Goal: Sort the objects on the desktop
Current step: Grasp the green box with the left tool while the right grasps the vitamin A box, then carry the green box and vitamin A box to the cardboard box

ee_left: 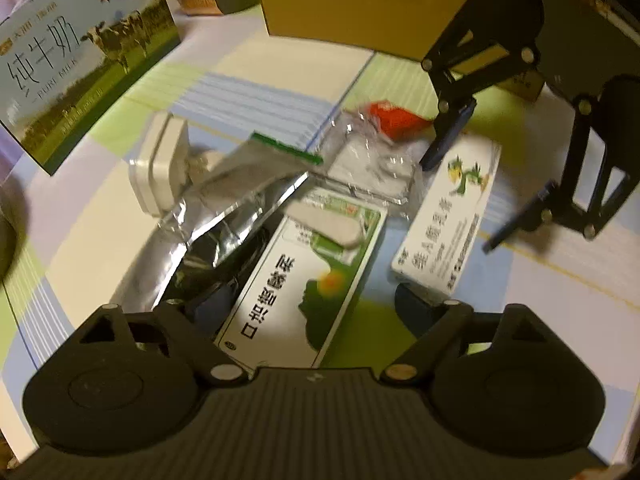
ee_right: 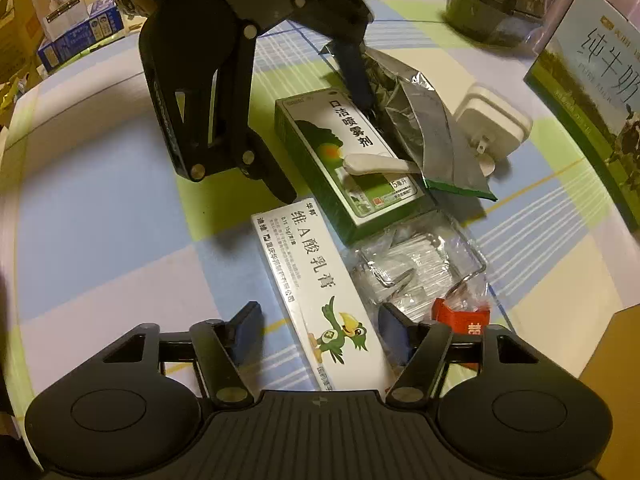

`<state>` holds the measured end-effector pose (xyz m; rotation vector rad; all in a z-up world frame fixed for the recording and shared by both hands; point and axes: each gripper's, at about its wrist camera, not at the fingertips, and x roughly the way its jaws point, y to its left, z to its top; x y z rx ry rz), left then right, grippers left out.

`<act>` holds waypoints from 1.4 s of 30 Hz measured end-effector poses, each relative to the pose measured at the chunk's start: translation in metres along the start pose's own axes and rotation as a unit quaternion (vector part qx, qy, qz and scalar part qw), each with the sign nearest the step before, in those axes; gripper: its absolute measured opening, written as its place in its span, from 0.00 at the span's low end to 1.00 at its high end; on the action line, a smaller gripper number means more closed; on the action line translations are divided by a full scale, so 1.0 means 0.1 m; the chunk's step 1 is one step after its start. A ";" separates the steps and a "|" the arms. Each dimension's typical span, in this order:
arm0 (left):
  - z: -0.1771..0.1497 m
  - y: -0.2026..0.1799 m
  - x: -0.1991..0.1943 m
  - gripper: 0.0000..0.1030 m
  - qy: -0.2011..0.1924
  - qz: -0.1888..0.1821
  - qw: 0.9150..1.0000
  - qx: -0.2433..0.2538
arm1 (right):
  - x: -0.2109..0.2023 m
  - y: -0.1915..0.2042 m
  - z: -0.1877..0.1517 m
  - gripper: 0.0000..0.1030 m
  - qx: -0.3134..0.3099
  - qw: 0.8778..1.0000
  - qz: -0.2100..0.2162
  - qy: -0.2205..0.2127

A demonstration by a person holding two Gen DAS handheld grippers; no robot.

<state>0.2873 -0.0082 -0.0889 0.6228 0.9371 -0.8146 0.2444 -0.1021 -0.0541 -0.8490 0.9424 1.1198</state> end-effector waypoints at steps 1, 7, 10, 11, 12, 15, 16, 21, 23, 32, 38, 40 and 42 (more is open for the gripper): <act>-0.01 0.00 0.00 0.78 0.004 -0.002 1.000 0.001 | 0.01 0.00 0.00 0.52 0.001 1.000 -0.002 0.001; -0.15 -0.10 -0.09 0.50 0.023 -0.005 0.999 -0.034 | -0.04 0.00 -0.07 0.37 0.032 0.999 0.008 0.006; -0.25 -0.22 -0.19 0.50 0.026 0.002 0.997 -0.073 | -0.11 0.04 -0.17 0.34 0.075 0.997 0.014 0.008; -0.30 -0.28 -0.23 0.50 0.027 0.007 0.996 -0.090 | -0.14 0.05 -0.22 0.34 0.097 0.995 0.017 0.010; -0.35 -0.36 -0.28 0.50 0.025 0.011 0.994 -0.106 | -0.17 0.07 -0.27 0.34 0.115 0.993 0.018 0.010; -0.49 -0.59 -0.40 0.50 0.023 0.020 0.990 -0.138 | -0.26 0.13 -0.45 0.34 0.174 0.984 0.016 0.015; -0.54 -0.69 -0.45 0.50 0.023 0.027 0.989 -0.147 | -0.30 0.15 -0.51 0.34 0.197 0.980 0.016 0.016; -0.73 -1.11 -0.61 0.50 0.020 0.057 0.980 -0.189 | -0.44 0.21 -0.76 0.34 0.307 0.951 0.031 0.007; -0.78 -1.20 -0.69 0.51 0.006 0.062 0.975 -0.212 | -0.48 0.25 -0.78 0.35 0.318 0.948 0.030 0.000; -0.73 -1.25 -0.72 0.67 -0.014 0.096 0.961 -0.258 | -0.49 0.44 -0.85 0.40 0.323 0.946 -0.003 -0.031; -0.70 -1.25 -0.68 0.68 -0.027 0.130 0.940 -0.315 | -0.44 0.40 -0.81 0.43 0.298 0.954 -0.012 -0.029; -0.68 -1.29 -0.65 0.68 -0.029 0.139 0.935 -0.324 | -0.43 0.39 -0.79 0.43 0.291 0.956 -0.014 -0.024; -0.69 -1.32 -0.62 0.68 -0.032 0.139 0.931 -0.336 | -0.40 0.39 -0.79 0.43 0.288 0.957 -0.012 -0.017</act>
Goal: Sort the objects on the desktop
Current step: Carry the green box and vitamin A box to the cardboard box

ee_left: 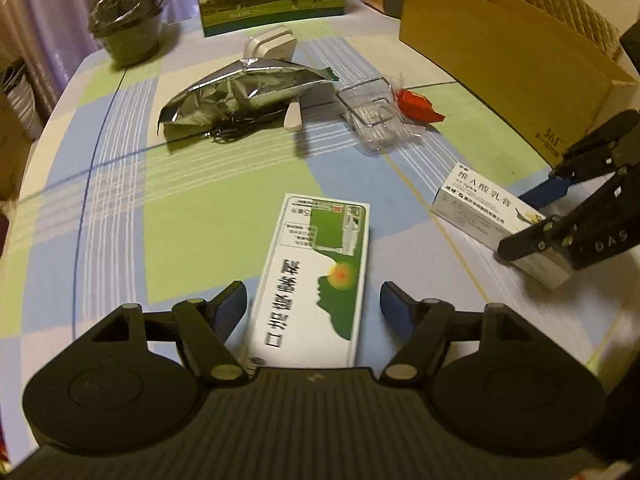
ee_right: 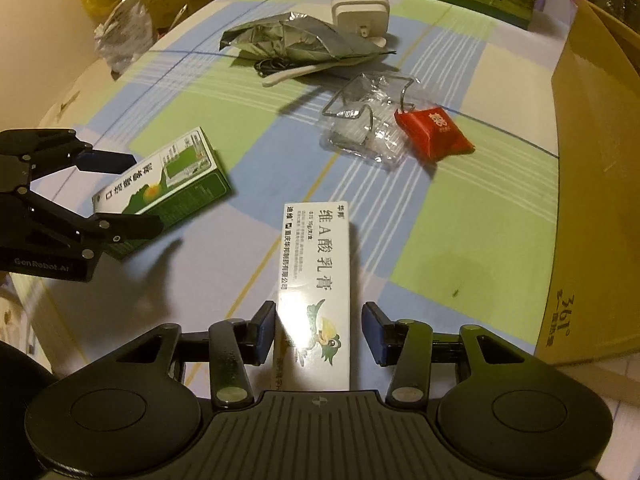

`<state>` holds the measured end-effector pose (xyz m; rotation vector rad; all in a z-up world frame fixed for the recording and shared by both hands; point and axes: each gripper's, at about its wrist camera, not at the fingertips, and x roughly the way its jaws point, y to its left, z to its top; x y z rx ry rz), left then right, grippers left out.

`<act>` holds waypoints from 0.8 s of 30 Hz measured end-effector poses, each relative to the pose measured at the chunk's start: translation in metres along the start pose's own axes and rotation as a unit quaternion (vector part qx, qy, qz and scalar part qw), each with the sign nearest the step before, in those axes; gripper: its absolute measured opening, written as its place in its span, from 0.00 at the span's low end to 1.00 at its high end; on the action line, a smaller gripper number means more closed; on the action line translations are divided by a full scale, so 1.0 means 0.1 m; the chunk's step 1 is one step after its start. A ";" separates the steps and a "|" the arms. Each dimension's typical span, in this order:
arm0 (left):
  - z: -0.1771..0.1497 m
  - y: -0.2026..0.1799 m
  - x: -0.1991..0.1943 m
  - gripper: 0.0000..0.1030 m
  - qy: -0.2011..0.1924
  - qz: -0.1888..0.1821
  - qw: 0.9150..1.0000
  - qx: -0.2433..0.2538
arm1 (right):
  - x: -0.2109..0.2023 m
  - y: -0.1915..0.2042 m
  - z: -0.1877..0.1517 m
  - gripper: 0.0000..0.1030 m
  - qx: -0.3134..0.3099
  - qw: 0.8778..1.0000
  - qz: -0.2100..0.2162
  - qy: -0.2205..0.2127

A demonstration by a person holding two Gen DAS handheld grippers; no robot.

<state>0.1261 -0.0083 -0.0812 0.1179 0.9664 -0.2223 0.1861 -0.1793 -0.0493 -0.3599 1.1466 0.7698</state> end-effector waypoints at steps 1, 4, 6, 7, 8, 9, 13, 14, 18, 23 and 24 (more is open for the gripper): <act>-0.01 -0.01 0.01 0.67 0.001 -0.001 1.000 -0.003 | 0.01 0.00 0.00 0.43 -0.001 1.000 0.000 0.001; -0.02 -0.06 0.06 0.66 0.005 0.004 1.000 0.000 | 0.02 0.01 0.01 0.43 -0.002 1.000 -0.001 0.004; -0.03 -0.09 0.08 0.65 0.011 0.000 1.000 0.009 | 0.02 0.00 0.01 0.42 0.002 1.000 -0.001 0.005; -0.03 -0.10 0.09 0.63 0.012 0.000 1.000 0.014 | 0.02 0.00 0.01 0.42 0.001 1.000 -0.002 0.005; -0.03 -0.10 0.09 0.61 0.012 0.001 1.000 0.016 | 0.02 0.01 0.01 0.40 0.000 1.000 -0.004 0.005; -0.03 -0.10 0.09 0.57 0.012 0.001 1.000 0.017 | 0.02 0.02 0.01 0.35 -0.002 1.000 -0.008 0.005; -0.03 -0.04 0.06 0.57 0.004 -0.006 1.000 0.016 | 0.02 0.03 0.02 0.35 -0.004 1.000 -0.012 0.009; -0.03 -0.02 0.06 0.57 0.004 -0.010 1.000 0.015 | 0.02 0.03 0.02 0.35 -0.005 1.000 -0.013 0.009; 0.00 0.04 0.07 0.57 0.003 -0.015 1.000 0.008 | 0.02 0.03 0.02 0.36 -0.002 1.000 -0.010 0.007; 0.06 0.03 0.11 0.57 0.006 -0.012 1.000 0.016 | 0.04 0.04 0.05 0.36 -0.005 1.000 -0.012 0.003; 0.07 0.02 0.12 0.57 0.007 -0.010 1.000 0.018 | 0.04 0.05 0.06 0.36 -0.008 1.000 -0.013 0.002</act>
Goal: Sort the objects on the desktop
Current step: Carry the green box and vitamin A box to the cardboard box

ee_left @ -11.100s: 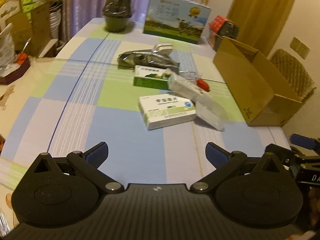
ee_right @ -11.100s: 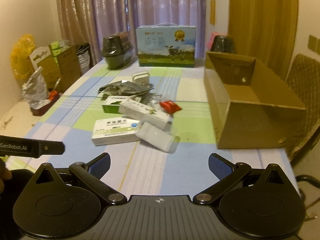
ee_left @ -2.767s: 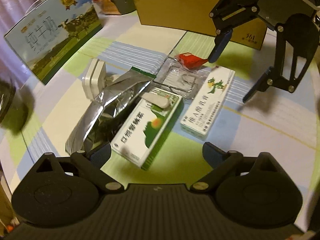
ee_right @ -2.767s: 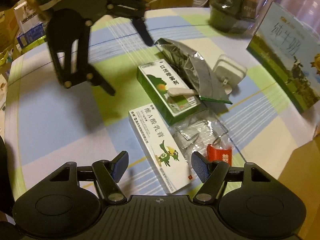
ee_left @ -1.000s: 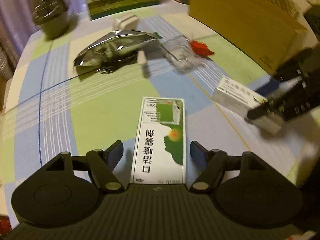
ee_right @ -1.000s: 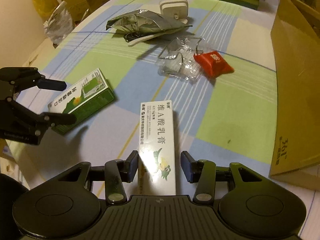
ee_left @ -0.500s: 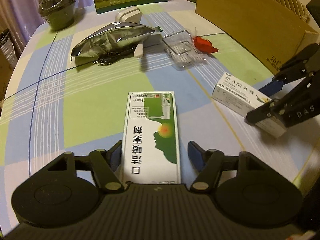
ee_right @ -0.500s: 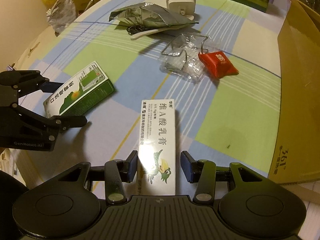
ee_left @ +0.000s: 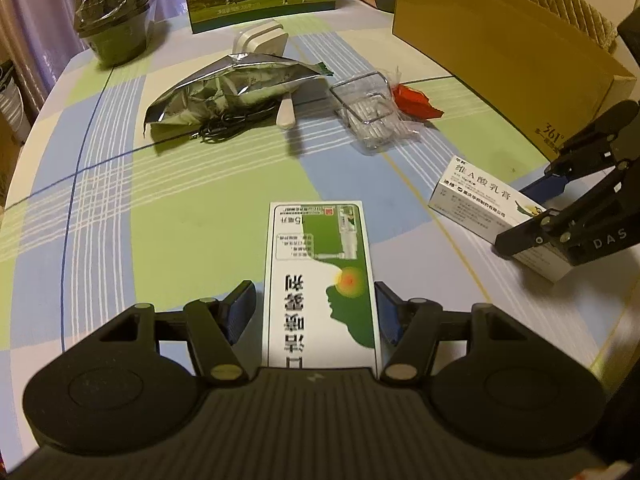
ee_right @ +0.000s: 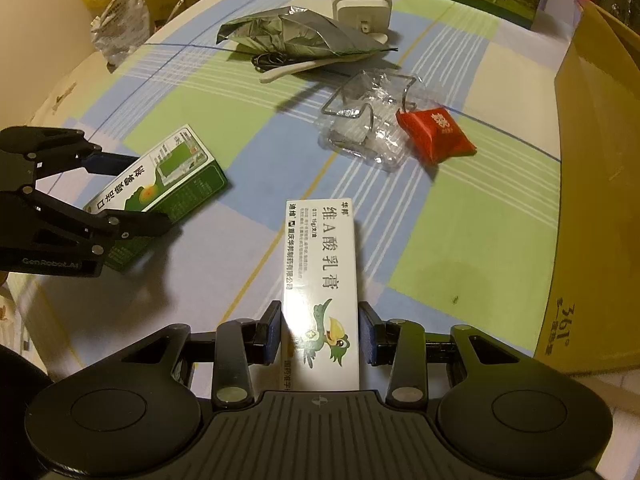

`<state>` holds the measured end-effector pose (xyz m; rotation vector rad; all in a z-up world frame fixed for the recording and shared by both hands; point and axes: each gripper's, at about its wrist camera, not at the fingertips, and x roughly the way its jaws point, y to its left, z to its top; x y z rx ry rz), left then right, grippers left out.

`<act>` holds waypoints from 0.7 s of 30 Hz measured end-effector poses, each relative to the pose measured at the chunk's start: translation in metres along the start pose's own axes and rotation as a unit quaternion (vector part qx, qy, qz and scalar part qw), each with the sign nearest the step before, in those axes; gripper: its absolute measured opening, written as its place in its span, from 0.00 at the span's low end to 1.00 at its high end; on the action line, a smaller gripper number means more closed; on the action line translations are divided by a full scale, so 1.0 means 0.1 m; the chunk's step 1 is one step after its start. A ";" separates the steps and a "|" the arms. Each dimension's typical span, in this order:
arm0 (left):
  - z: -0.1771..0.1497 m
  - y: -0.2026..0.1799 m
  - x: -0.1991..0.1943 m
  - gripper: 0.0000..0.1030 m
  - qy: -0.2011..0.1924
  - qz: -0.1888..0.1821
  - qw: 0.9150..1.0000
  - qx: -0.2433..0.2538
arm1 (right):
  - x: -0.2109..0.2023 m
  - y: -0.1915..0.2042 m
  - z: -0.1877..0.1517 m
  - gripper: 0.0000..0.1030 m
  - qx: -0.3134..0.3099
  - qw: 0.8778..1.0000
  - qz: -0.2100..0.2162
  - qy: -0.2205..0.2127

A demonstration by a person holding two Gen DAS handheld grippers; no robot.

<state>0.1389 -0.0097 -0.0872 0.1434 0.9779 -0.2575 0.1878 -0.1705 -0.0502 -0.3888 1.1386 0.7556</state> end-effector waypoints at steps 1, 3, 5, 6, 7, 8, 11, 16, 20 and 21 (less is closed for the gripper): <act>0.01 -0.01 0.02 0.57 0.002 0.000 1.000 0.000 | 0.01 0.01 0.01 0.36 -0.003 1.000 -0.002 -0.001; 0.02 -0.02 0.04 0.57 0.006 0.003 1.000 0.002 | 0.03 0.03 0.04 0.36 -0.010 1.000 -0.005 -0.001; 0.03 -0.04 0.06 0.57 0.009 0.007 1.000 0.007 | 0.04 0.06 0.07 0.36 -0.020 1.000 -0.010 -0.002; 0.03 -0.05 0.06 0.51 0.010 0.007 1.000 0.006 | 0.05 0.07 0.08 0.36 -0.025 1.000 -0.012 -0.001; 0.03 -0.05 0.06 0.50 0.011 0.007 1.000 0.005 | 0.07 0.09 0.08 0.35 -0.031 0.999 -0.016 0.001; 0.03 -0.05 0.06 0.49 0.012 0.008 1.000 0.005 | 0.07 0.11 0.09 0.35 -0.037 0.999 -0.020 0.003; 0.03 -0.06 0.04 0.49 0.015 0.005 1.000 0.005 | 0.04 0.12 0.08 0.34 -0.038 0.999 -0.021 0.000; 0.05 -0.06 -0.10 0.49 0.012 0.001 1.000 0.002 | -0.15 0.06 0.10 0.34 -0.009 0.999 -0.018 -0.026; 0.14 -0.11 -0.27 0.49 0.004 0.009 1.000 0.010 | -0.35 0.01 0.11 0.34 0.010 0.999 -0.013 -0.043; 0.17 -0.13 -0.30 0.49 0.003 0.010 1.000 0.012 | -0.41 -0.01 0.11 0.34 0.015 0.999 -0.012 -0.047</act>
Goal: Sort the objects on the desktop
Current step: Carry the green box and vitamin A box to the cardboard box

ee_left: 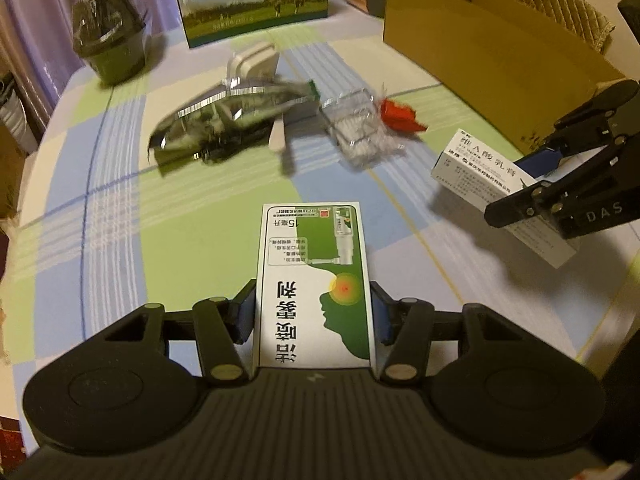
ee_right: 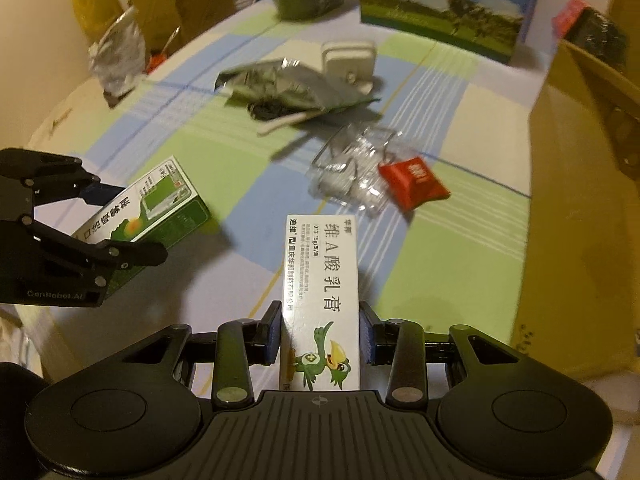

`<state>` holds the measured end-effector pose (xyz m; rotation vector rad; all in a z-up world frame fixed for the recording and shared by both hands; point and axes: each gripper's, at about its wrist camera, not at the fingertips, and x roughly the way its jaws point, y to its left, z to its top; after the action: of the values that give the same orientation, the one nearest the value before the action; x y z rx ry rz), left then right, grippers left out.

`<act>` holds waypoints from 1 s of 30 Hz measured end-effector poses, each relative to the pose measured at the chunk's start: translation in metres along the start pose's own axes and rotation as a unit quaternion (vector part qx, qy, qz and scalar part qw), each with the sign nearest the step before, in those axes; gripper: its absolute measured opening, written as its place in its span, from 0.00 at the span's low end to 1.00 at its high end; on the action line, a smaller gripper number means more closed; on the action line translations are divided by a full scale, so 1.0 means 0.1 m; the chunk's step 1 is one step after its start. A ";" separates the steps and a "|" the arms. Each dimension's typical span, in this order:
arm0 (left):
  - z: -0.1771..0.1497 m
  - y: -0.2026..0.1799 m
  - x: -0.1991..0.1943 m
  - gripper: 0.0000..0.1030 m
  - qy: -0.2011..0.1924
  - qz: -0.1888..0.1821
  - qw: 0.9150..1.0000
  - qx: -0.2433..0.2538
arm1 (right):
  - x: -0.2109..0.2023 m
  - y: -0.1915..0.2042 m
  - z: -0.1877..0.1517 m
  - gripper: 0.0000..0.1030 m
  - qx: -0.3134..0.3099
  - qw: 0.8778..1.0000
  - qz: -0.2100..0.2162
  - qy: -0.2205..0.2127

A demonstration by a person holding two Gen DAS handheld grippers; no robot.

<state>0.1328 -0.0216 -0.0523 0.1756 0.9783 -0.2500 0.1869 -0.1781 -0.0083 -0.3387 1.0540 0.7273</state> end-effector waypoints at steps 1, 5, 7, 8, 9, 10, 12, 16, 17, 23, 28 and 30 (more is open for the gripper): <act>0.04 -0.03 -0.05 0.49 -0.003 0.001 1.000 0.003 | -0.07 -0.02 0.00 0.34 0.005 1.000 0.001 -0.005; 0.24 -0.17 -0.24 0.49 -0.013 0.009 1.000 0.017 | -0.38 -0.12 0.00 0.34 0.034 0.999 0.006 -0.031; 0.36 -0.27 -0.33 0.49 -0.022 0.006 1.000 0.021 | -0.56 -0.21 0.00 0.34 0.048 0.998 0.001 -0.046; 0.43 -0.33 -0.38 0.49 -0.026 0.003 0.999 0.022 | -0.64 -0.24 0.00 0.34 0.053 0.997 -0.003 -0.053; 0.51 -0.40 -0.42 0.49 -0.030 -0.002 0.999 0.024 | -0.74 -0.29 0.01 0.34 0.059 0.996 -0.007 -0.060; 0.57 -0.47 -0.46 0.49 -0.034 -0.007 0.999 0.027 | -0.85 -0.36 0.01 0.34 0.065 0.995 -0.010 -0.068; 0.73 -0.64 -0.52 0.49 -0.041 -0.019 0.998 0.034 | -1.06 -0.50 0.03 0.34 0.080 0.993 -0.016 -0.085; 1.04 -0.95 -0.59 0.49 -0.056 -0.044 0.996 0.045 | -1.47 -0.84 0.08 0.34 0.104 0.987 -0.045 -0.114; 1.13 -1.05 -0.59 0.49 -0.061 -0.051 0.996 0.049 | -1.56 -0.92 0.09 0.34 0.108 0.985 -0.054 -0.120; 1.63 -1.57 -0.53 0.49 -0.082 -0.071 0.992 0.069 | -1.88 -1.47 0.07 0.34 0.154 0.974 -0.095 -0.135; 1.94 -1.88 -0.32 0.49 -0.084 -0.094 0.990 0.061 | -1.93 -1.81 0.02 0.34 0.187 0.967 -0.109 -0.137; 2.03 -1.96 -0.21 0.49 -0.083 -0.102 0.990 0.052 | -1.92 -1.91 0.01 0.34 0.196 0.964 -0.112 -0.138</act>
<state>0.2265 -0.2589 0.0699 0.1467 0.8191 -0.4964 0.2622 -0.3879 0.1448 -0.0108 0.8535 0.3370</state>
